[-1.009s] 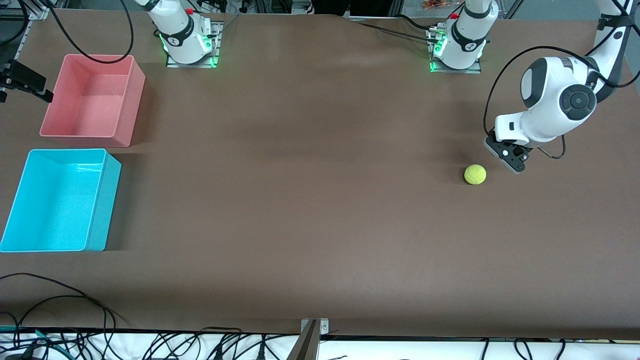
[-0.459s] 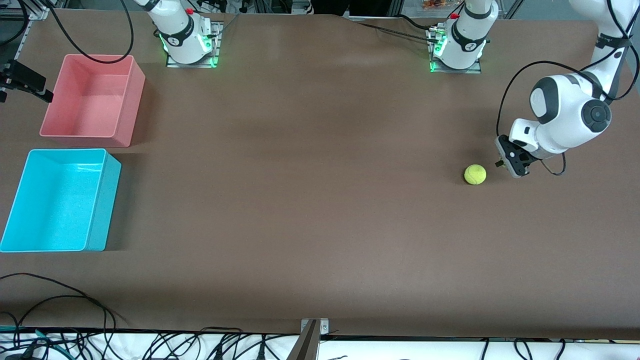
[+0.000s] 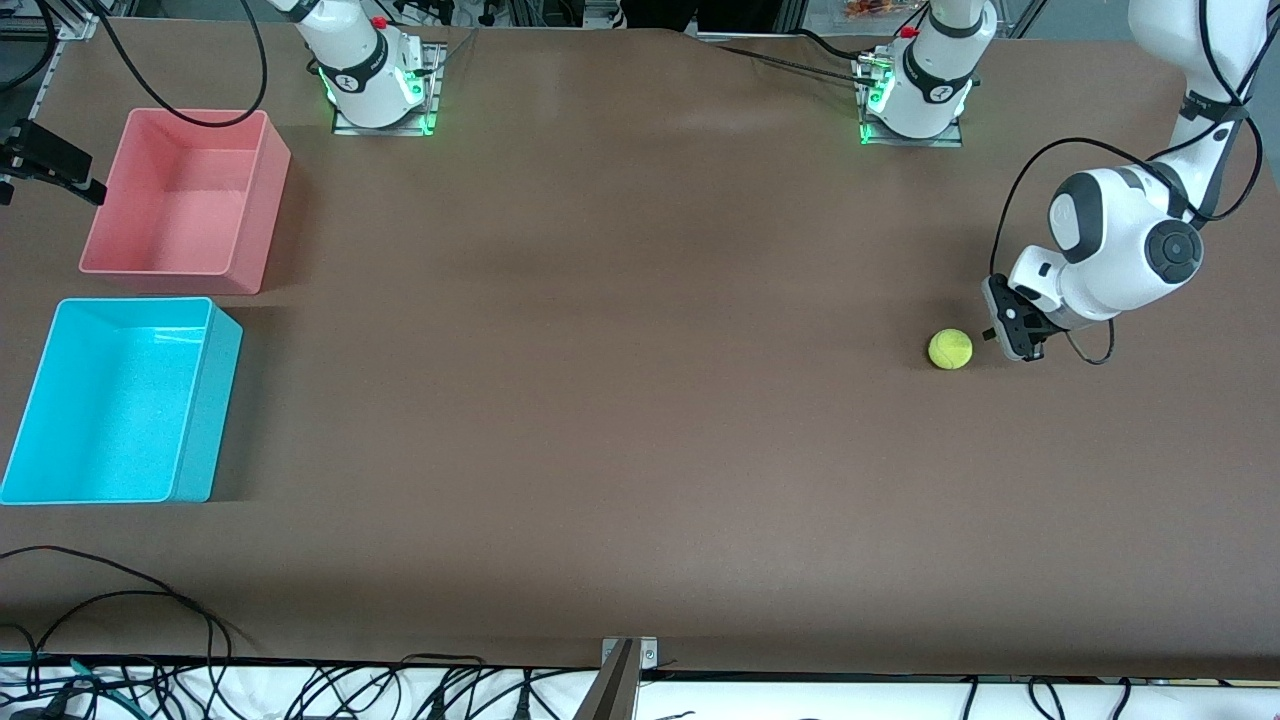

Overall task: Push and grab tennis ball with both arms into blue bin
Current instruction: 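Lower the left gripper to the table behind the tennis ball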

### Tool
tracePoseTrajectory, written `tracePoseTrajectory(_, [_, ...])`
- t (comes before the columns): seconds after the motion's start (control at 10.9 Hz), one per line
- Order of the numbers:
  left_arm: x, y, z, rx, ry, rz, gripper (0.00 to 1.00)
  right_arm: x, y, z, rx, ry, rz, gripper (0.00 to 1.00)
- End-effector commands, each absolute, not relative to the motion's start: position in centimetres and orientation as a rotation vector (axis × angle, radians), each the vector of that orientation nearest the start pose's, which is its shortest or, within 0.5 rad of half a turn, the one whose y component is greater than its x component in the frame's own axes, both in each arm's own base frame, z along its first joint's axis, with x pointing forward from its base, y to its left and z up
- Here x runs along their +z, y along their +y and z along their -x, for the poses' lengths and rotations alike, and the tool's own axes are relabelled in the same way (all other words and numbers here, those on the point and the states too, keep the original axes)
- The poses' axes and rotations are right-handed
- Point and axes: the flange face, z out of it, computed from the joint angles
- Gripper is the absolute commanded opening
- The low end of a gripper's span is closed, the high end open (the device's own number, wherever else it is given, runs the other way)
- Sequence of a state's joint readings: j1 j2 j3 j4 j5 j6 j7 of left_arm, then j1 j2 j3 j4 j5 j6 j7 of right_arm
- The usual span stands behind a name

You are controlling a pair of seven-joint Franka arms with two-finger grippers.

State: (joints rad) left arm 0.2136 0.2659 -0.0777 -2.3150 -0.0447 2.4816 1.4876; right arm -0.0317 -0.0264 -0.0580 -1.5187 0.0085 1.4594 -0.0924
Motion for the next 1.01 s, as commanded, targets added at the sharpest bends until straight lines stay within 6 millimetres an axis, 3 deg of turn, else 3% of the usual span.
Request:
tracePoseTrajectory(0.0, [21.0, 7.5, -51.7, 0.098, 2.082, 2.443, 0.00, 66.3, -5.1, -53.0, 0.044, 0.000, 3.126, 1.00])
tracePoseTrajectory(0.18, [20.4, 7.5, -51.9, 0.092, 2.119, 2.386, 0.00, 66.2, -7.3, -52.7, 0.040, 0.060, 3.110, 1.00])
tracePoseTrajectory(0.37, [19.9, 9.0, -52.9, 0.050, 2.157, 2.331, 0.00, 66.2, -6.8, -52.8, 0.041, 0.049, 3.114, 1.00])
tracePoseTrajectory(0.92, [18.5, 8.4, -53.1, 0.023, 2.132, 2.410, 0.00, 66.3, -6.4, -52.8, 0.041, 0.044, 3.113, 1.00])
